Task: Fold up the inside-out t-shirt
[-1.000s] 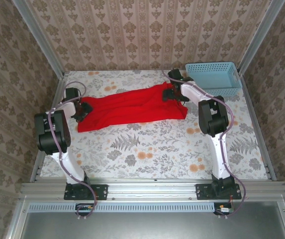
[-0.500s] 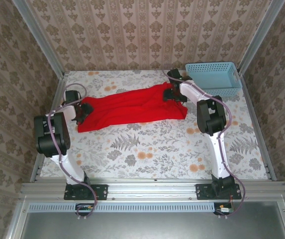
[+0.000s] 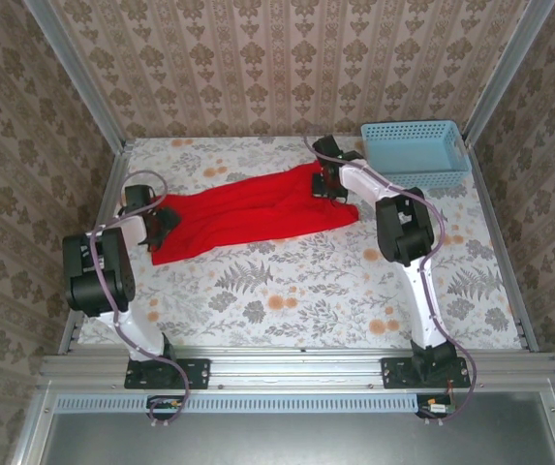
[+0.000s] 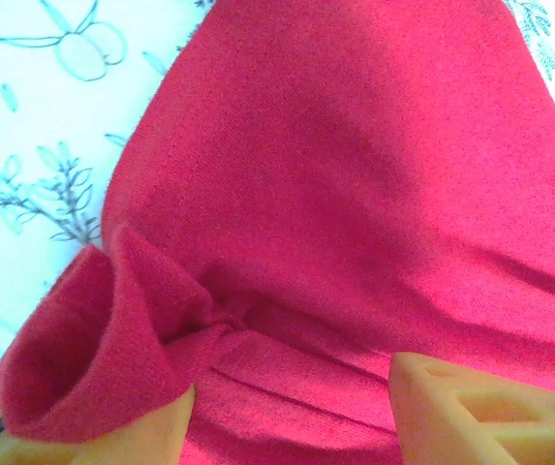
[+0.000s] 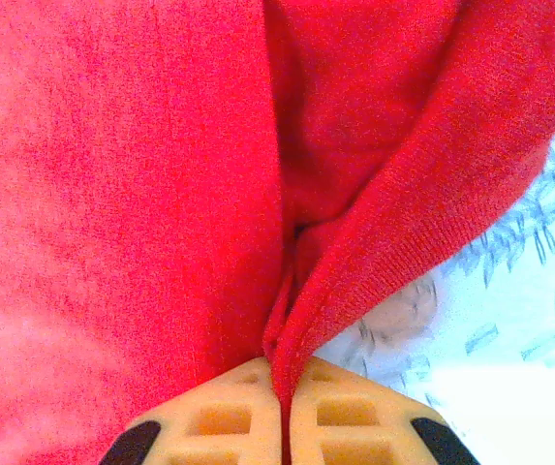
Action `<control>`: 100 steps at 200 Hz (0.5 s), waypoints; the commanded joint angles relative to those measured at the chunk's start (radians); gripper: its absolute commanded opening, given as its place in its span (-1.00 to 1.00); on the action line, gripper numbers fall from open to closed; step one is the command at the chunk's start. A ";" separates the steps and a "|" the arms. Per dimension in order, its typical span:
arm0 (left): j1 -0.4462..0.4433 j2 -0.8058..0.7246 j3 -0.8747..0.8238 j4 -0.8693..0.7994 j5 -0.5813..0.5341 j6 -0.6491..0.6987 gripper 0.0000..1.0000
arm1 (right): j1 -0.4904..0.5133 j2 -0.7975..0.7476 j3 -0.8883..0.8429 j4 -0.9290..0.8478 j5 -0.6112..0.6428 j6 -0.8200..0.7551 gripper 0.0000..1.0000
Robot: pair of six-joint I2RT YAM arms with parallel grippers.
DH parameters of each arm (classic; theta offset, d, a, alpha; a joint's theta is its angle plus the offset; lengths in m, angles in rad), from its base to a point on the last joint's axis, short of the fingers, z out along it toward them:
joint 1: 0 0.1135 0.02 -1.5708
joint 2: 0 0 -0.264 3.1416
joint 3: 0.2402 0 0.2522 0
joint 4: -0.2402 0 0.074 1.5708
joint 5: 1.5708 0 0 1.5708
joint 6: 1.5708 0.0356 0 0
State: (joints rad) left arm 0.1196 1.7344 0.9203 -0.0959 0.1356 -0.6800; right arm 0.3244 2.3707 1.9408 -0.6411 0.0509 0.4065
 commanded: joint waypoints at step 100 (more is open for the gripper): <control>-0.047 -0.321 -0.116 -0.255 -0.009 0.043 0.29 | -0.053 -0.433 -0.437 0.134 0.066 -0.201 -1.00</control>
State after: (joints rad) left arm 0.0731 1.4929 0.8070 -0.2455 0.1806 -0.6781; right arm 0.2661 2.0361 1.5143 -0.5236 0.0708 0.2893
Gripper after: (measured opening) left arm 0.647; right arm 0.067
